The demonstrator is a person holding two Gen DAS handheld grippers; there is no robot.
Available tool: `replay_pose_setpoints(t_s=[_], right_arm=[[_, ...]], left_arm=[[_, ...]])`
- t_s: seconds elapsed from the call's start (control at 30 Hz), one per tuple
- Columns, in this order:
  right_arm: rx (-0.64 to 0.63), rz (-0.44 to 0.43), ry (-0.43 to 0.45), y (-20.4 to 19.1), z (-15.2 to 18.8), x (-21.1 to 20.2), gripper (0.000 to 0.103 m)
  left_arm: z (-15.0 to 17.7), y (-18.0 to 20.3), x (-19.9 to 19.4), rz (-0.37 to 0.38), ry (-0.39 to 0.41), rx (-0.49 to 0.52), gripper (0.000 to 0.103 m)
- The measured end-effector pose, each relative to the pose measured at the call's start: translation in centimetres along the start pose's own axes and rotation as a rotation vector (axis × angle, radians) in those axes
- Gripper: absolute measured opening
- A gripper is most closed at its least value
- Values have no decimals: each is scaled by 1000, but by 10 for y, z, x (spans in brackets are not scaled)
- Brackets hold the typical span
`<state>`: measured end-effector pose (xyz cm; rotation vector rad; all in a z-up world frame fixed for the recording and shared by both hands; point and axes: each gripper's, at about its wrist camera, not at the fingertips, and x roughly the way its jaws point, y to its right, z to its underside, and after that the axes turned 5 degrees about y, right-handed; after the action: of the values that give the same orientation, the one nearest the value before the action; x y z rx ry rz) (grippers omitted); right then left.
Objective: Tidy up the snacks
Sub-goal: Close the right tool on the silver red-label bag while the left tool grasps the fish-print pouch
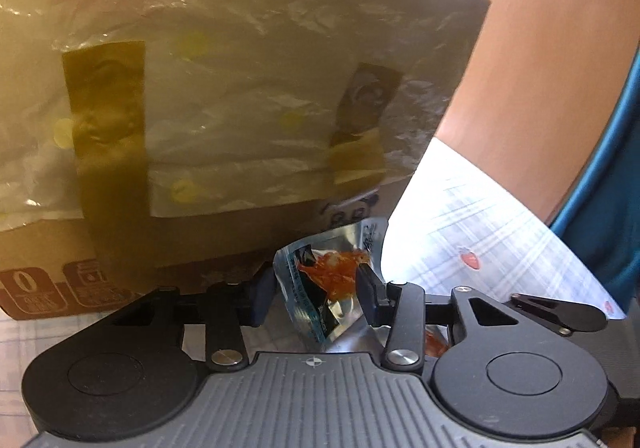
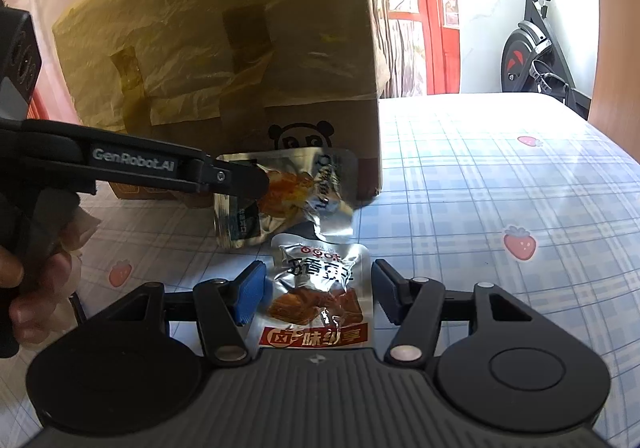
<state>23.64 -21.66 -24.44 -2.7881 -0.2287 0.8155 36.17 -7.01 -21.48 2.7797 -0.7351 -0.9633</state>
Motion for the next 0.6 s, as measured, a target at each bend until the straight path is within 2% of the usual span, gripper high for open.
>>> replay_pose_setpoints(t_s=[0.27,0.3,0.33,0.37,0.6], right_arm=[[-8,3,-3,-1,0,2,61],[-10,4,-3,-1,0,2,61],[-12,4,-4,-1,0,2,61],[-13,4,-5,-1,0,2,61],[-9,1,-5,0,0,2,61]], left_arm=[[4,-6,21,49,-41,-33,44],[4,-6,23,50,-37,-31,39],[4,-5,26,47,-32,-22,14],[4,-5,24,45,-26,-10,7],[8,1,3,34,30,42,2]])
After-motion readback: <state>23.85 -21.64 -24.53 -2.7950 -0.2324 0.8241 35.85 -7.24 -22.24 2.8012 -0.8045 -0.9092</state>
